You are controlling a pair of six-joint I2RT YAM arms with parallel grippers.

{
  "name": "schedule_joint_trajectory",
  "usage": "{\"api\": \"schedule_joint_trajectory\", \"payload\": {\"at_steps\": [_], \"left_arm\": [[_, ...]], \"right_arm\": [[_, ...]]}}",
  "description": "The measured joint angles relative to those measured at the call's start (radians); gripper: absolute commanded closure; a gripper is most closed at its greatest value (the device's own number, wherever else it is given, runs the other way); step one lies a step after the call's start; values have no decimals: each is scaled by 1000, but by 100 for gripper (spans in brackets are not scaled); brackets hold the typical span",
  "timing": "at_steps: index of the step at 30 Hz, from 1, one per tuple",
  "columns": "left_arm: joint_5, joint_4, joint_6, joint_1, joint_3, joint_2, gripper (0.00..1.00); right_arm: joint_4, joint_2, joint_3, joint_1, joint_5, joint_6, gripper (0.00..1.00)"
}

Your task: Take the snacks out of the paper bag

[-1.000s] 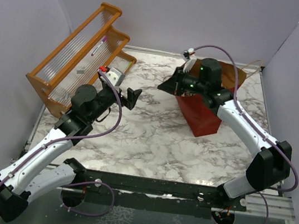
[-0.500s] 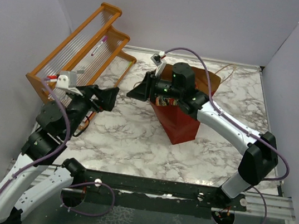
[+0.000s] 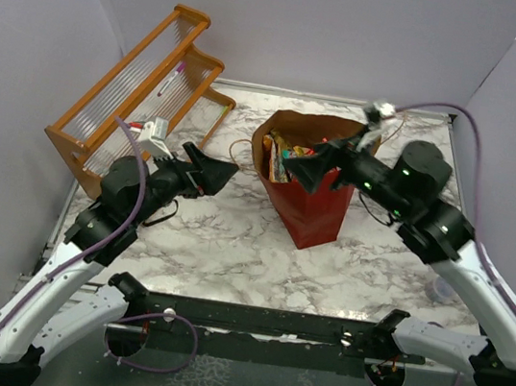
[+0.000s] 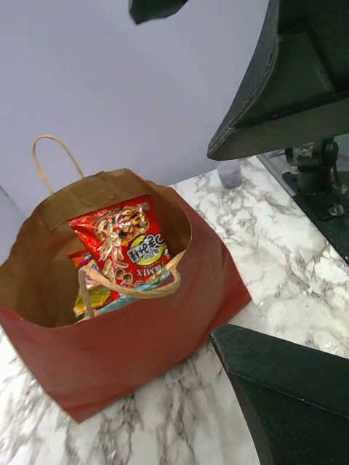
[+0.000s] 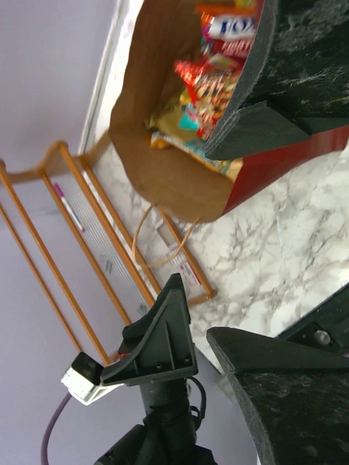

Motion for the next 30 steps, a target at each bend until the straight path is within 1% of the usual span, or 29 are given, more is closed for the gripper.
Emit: {"api": "schedule_joint_trajectory", "payload": {"at_steps": [4, 7, 12, 15, 19, 24, 26, 28, 30], "left_arm": [[51, 64, -22, 0, -3, 94, 3], [71, 106, -26, 0, -1, 161, 6], [82, 169, -45, 0, 3, 248, 18], [81, 208, -61, 0, 3, 273, 28], [81, 273, -75, 1, 4, 297, 36], [97, 348, -105, 3, 8, 370, 49], [108, 372, -118, 5, 8, 390, 51], [114, 381, -124, 7, 8, 393, 53], [115, 391, -129, 8, 8, 389, 56]], "right_arm": [[-72, -137, -36, 0, 106, -41, 2], [-112, -191, -73, -1, 151, -59, 2], [-176, -199, -105, -1, 225, -76, 2], [-208, -169, -106, -1, 293, -58, 2], [-219, -106, -100, -1, 373, -34, 2], [-238, 26, -35, -1, 548, -38, 0], [-235, 78, -16, -9, 622, -58, 0], [-232, 131, 3, -47, 657, -77, 0], [-229, 185, 27, -135, 649, -93, 0]]}}
